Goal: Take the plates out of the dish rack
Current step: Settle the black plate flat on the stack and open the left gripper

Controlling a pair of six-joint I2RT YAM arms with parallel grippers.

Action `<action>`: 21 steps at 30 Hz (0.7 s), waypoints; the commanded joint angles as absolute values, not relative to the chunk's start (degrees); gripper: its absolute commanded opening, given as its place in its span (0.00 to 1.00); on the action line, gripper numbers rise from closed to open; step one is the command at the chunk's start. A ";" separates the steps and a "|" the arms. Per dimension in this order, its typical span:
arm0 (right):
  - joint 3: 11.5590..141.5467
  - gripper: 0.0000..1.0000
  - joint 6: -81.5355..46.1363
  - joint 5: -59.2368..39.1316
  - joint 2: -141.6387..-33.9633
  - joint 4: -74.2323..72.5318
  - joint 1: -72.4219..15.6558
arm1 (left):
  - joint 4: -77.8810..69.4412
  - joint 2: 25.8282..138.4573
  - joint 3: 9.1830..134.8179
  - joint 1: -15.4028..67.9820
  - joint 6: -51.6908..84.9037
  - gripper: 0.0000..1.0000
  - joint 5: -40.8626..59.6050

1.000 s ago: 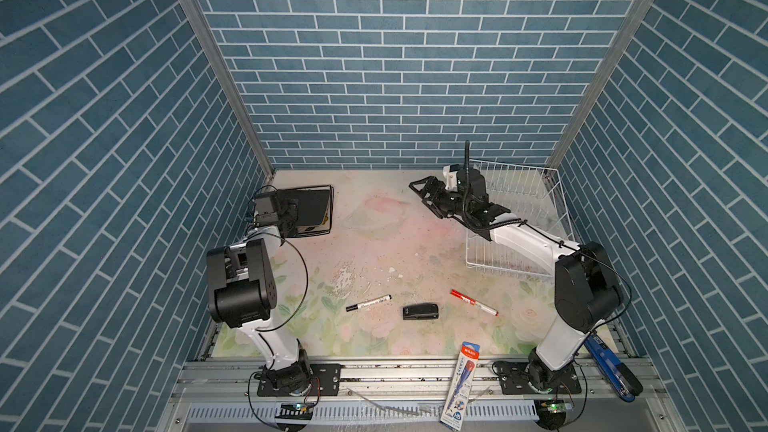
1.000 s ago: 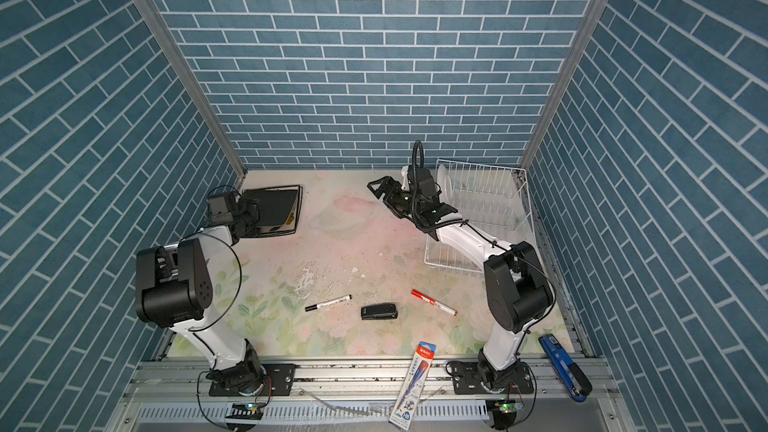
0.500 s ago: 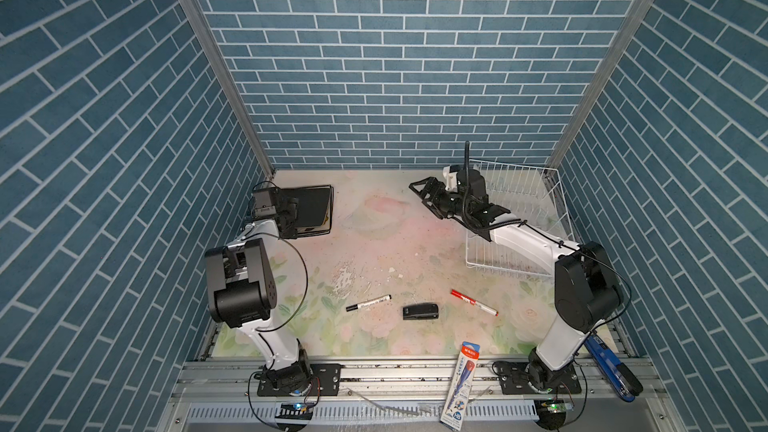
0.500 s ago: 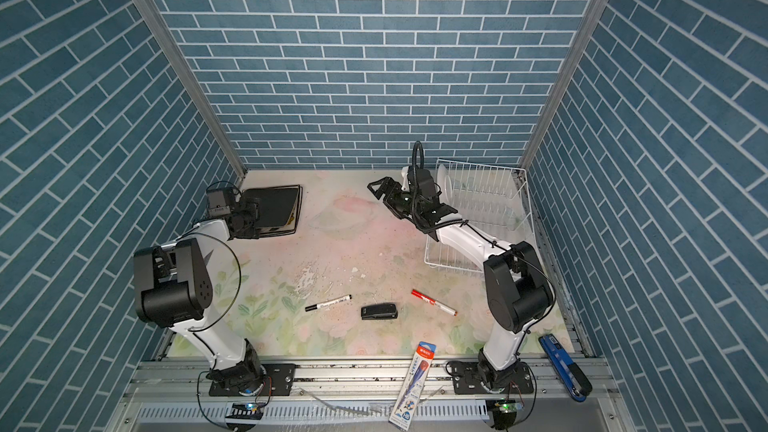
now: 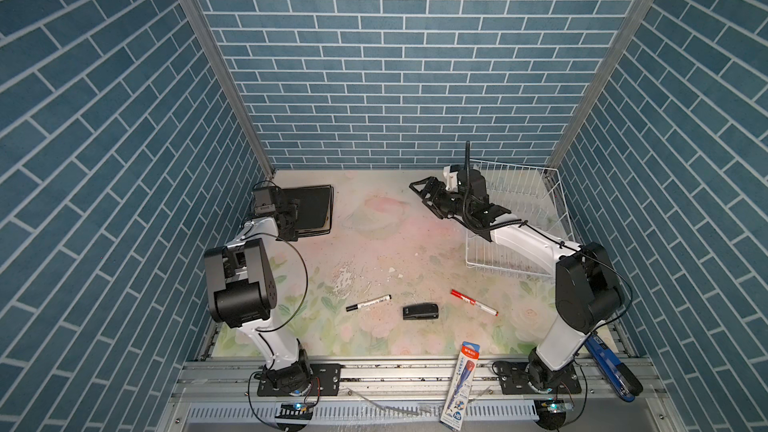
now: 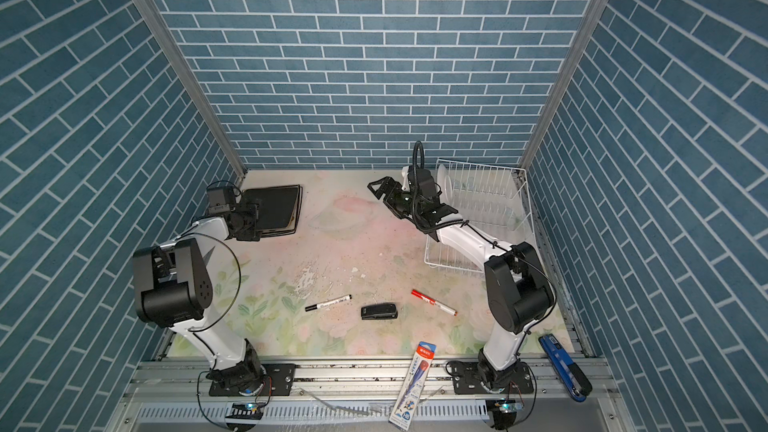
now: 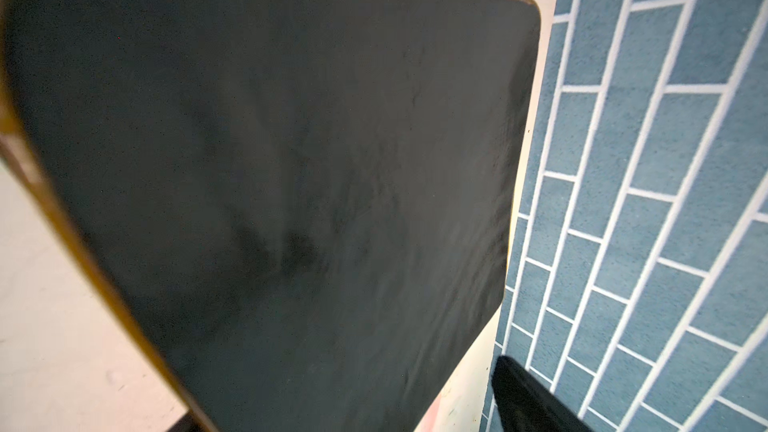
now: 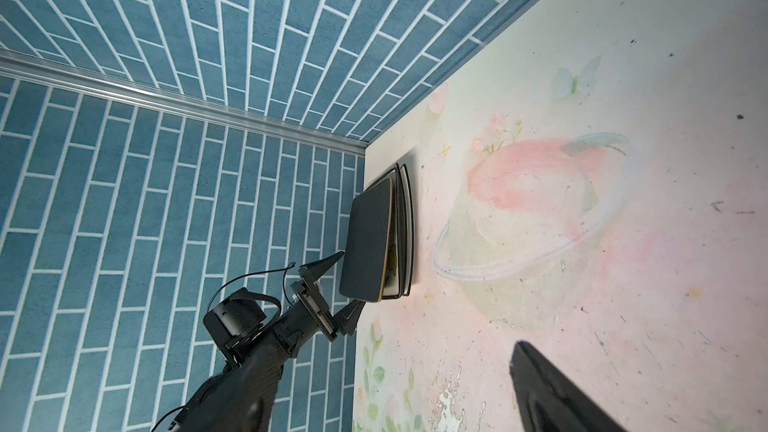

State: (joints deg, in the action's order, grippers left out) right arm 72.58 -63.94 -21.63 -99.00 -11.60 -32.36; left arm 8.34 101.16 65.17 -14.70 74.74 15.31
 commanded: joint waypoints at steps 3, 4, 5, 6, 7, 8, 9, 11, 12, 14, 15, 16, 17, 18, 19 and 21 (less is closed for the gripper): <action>70.71 0.88 -61.60 -21.01 -96.77 -12.79 -32.63 | 9.48 101.37 67.91 -14.50 73.97 0.91 15.48; 70.61 0.88 -61.59 -20.93 -96.77 -12.80 -32.67 | 10.05 101.37 68.15 -14.50 73.94 0.91 15.55; 70.59 0.88 -61.55 -20.93 -96.77 -12.77 -32.81 | 10.40 101.56 68.31 -14.38 73.92 0.92 15.55; 70.60 0.88 -61.59 -21.01 -96.77 -12.79 -32.70 | 10.70 101.48 68.29 -14.38 73.99 0.92 15.55; 70.58 0.88 -61.53 -21.01 -96.69 -12.79 -32.69 | 10.99 101.42 68.29 -14.29 74.19 0.92 15.59; 70.58 0.88 -61.58 -20.93 -96.61 -12.76 -32.71 | 11.03 101.27 68.14 -14.32 74.44 0.92 15.63; 70.58 0.88 -61.53 -20.92 -96.59 -12.82 -32.69 | 11.10 101.25 68.04 -14.21 74.53 0.92 15.53; 70.53 0.88 -61.55 -20.99 -96.51 -12.86 -32.71 | 11.07 101.15 67.85 -14.16 74.70 0.92 15.49; 70.42 0.88 -61.57 -20.92 -96.50 -12.87 -32.69 | 11.05 101.09 67.77 -14.07 74.79 0.92 15.57; 70.24 0.88 -61.55 -20.87 -96.42 -12.83 -32.67 | 10.88 101.23 67.76 -14.00 75.13 0.92 15.95; 70.28 0.88 -61.58 -20.83 -96.33 -12.88 -32.70 | 10.68 101.29 67.68 -13.89 75.15 0.92 16.12; 70.20 0.88 -61.57 -20.91 -96.33 -12.98 -32.70 | 10.64 101.40 67.76 -13.73 75.23 0.92 16.21; 70.27 0.88 -61.52 -20.92 -96.33 -12.96 -32.62 | 10.63 101.35 67.69 -13.62 75.28 0.92 16.25; 70.25 0.88 -61.61 -20.92 -96.33 -12.99 -32.69 | 10.71 101.35 67.68 -13.53 75.24 0.92 16.23; 70.20 0.88 -61.57 -21.00 -96.37 -13.00 -32.70 | 10.85 101.28 67.68 -13.47 75.30 0.92 16.23; 70.08 0.88 -61.59 -20.92 -96.16 -13.04 -32.69 | 11.07 100.88 67.50 -13.45 75.32 0.92 15.98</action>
State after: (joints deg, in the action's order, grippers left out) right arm 72.14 -63.94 -21.61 -98.37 -11.62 -32.36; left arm 10.96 101.16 66.28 -13.89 75.24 15.70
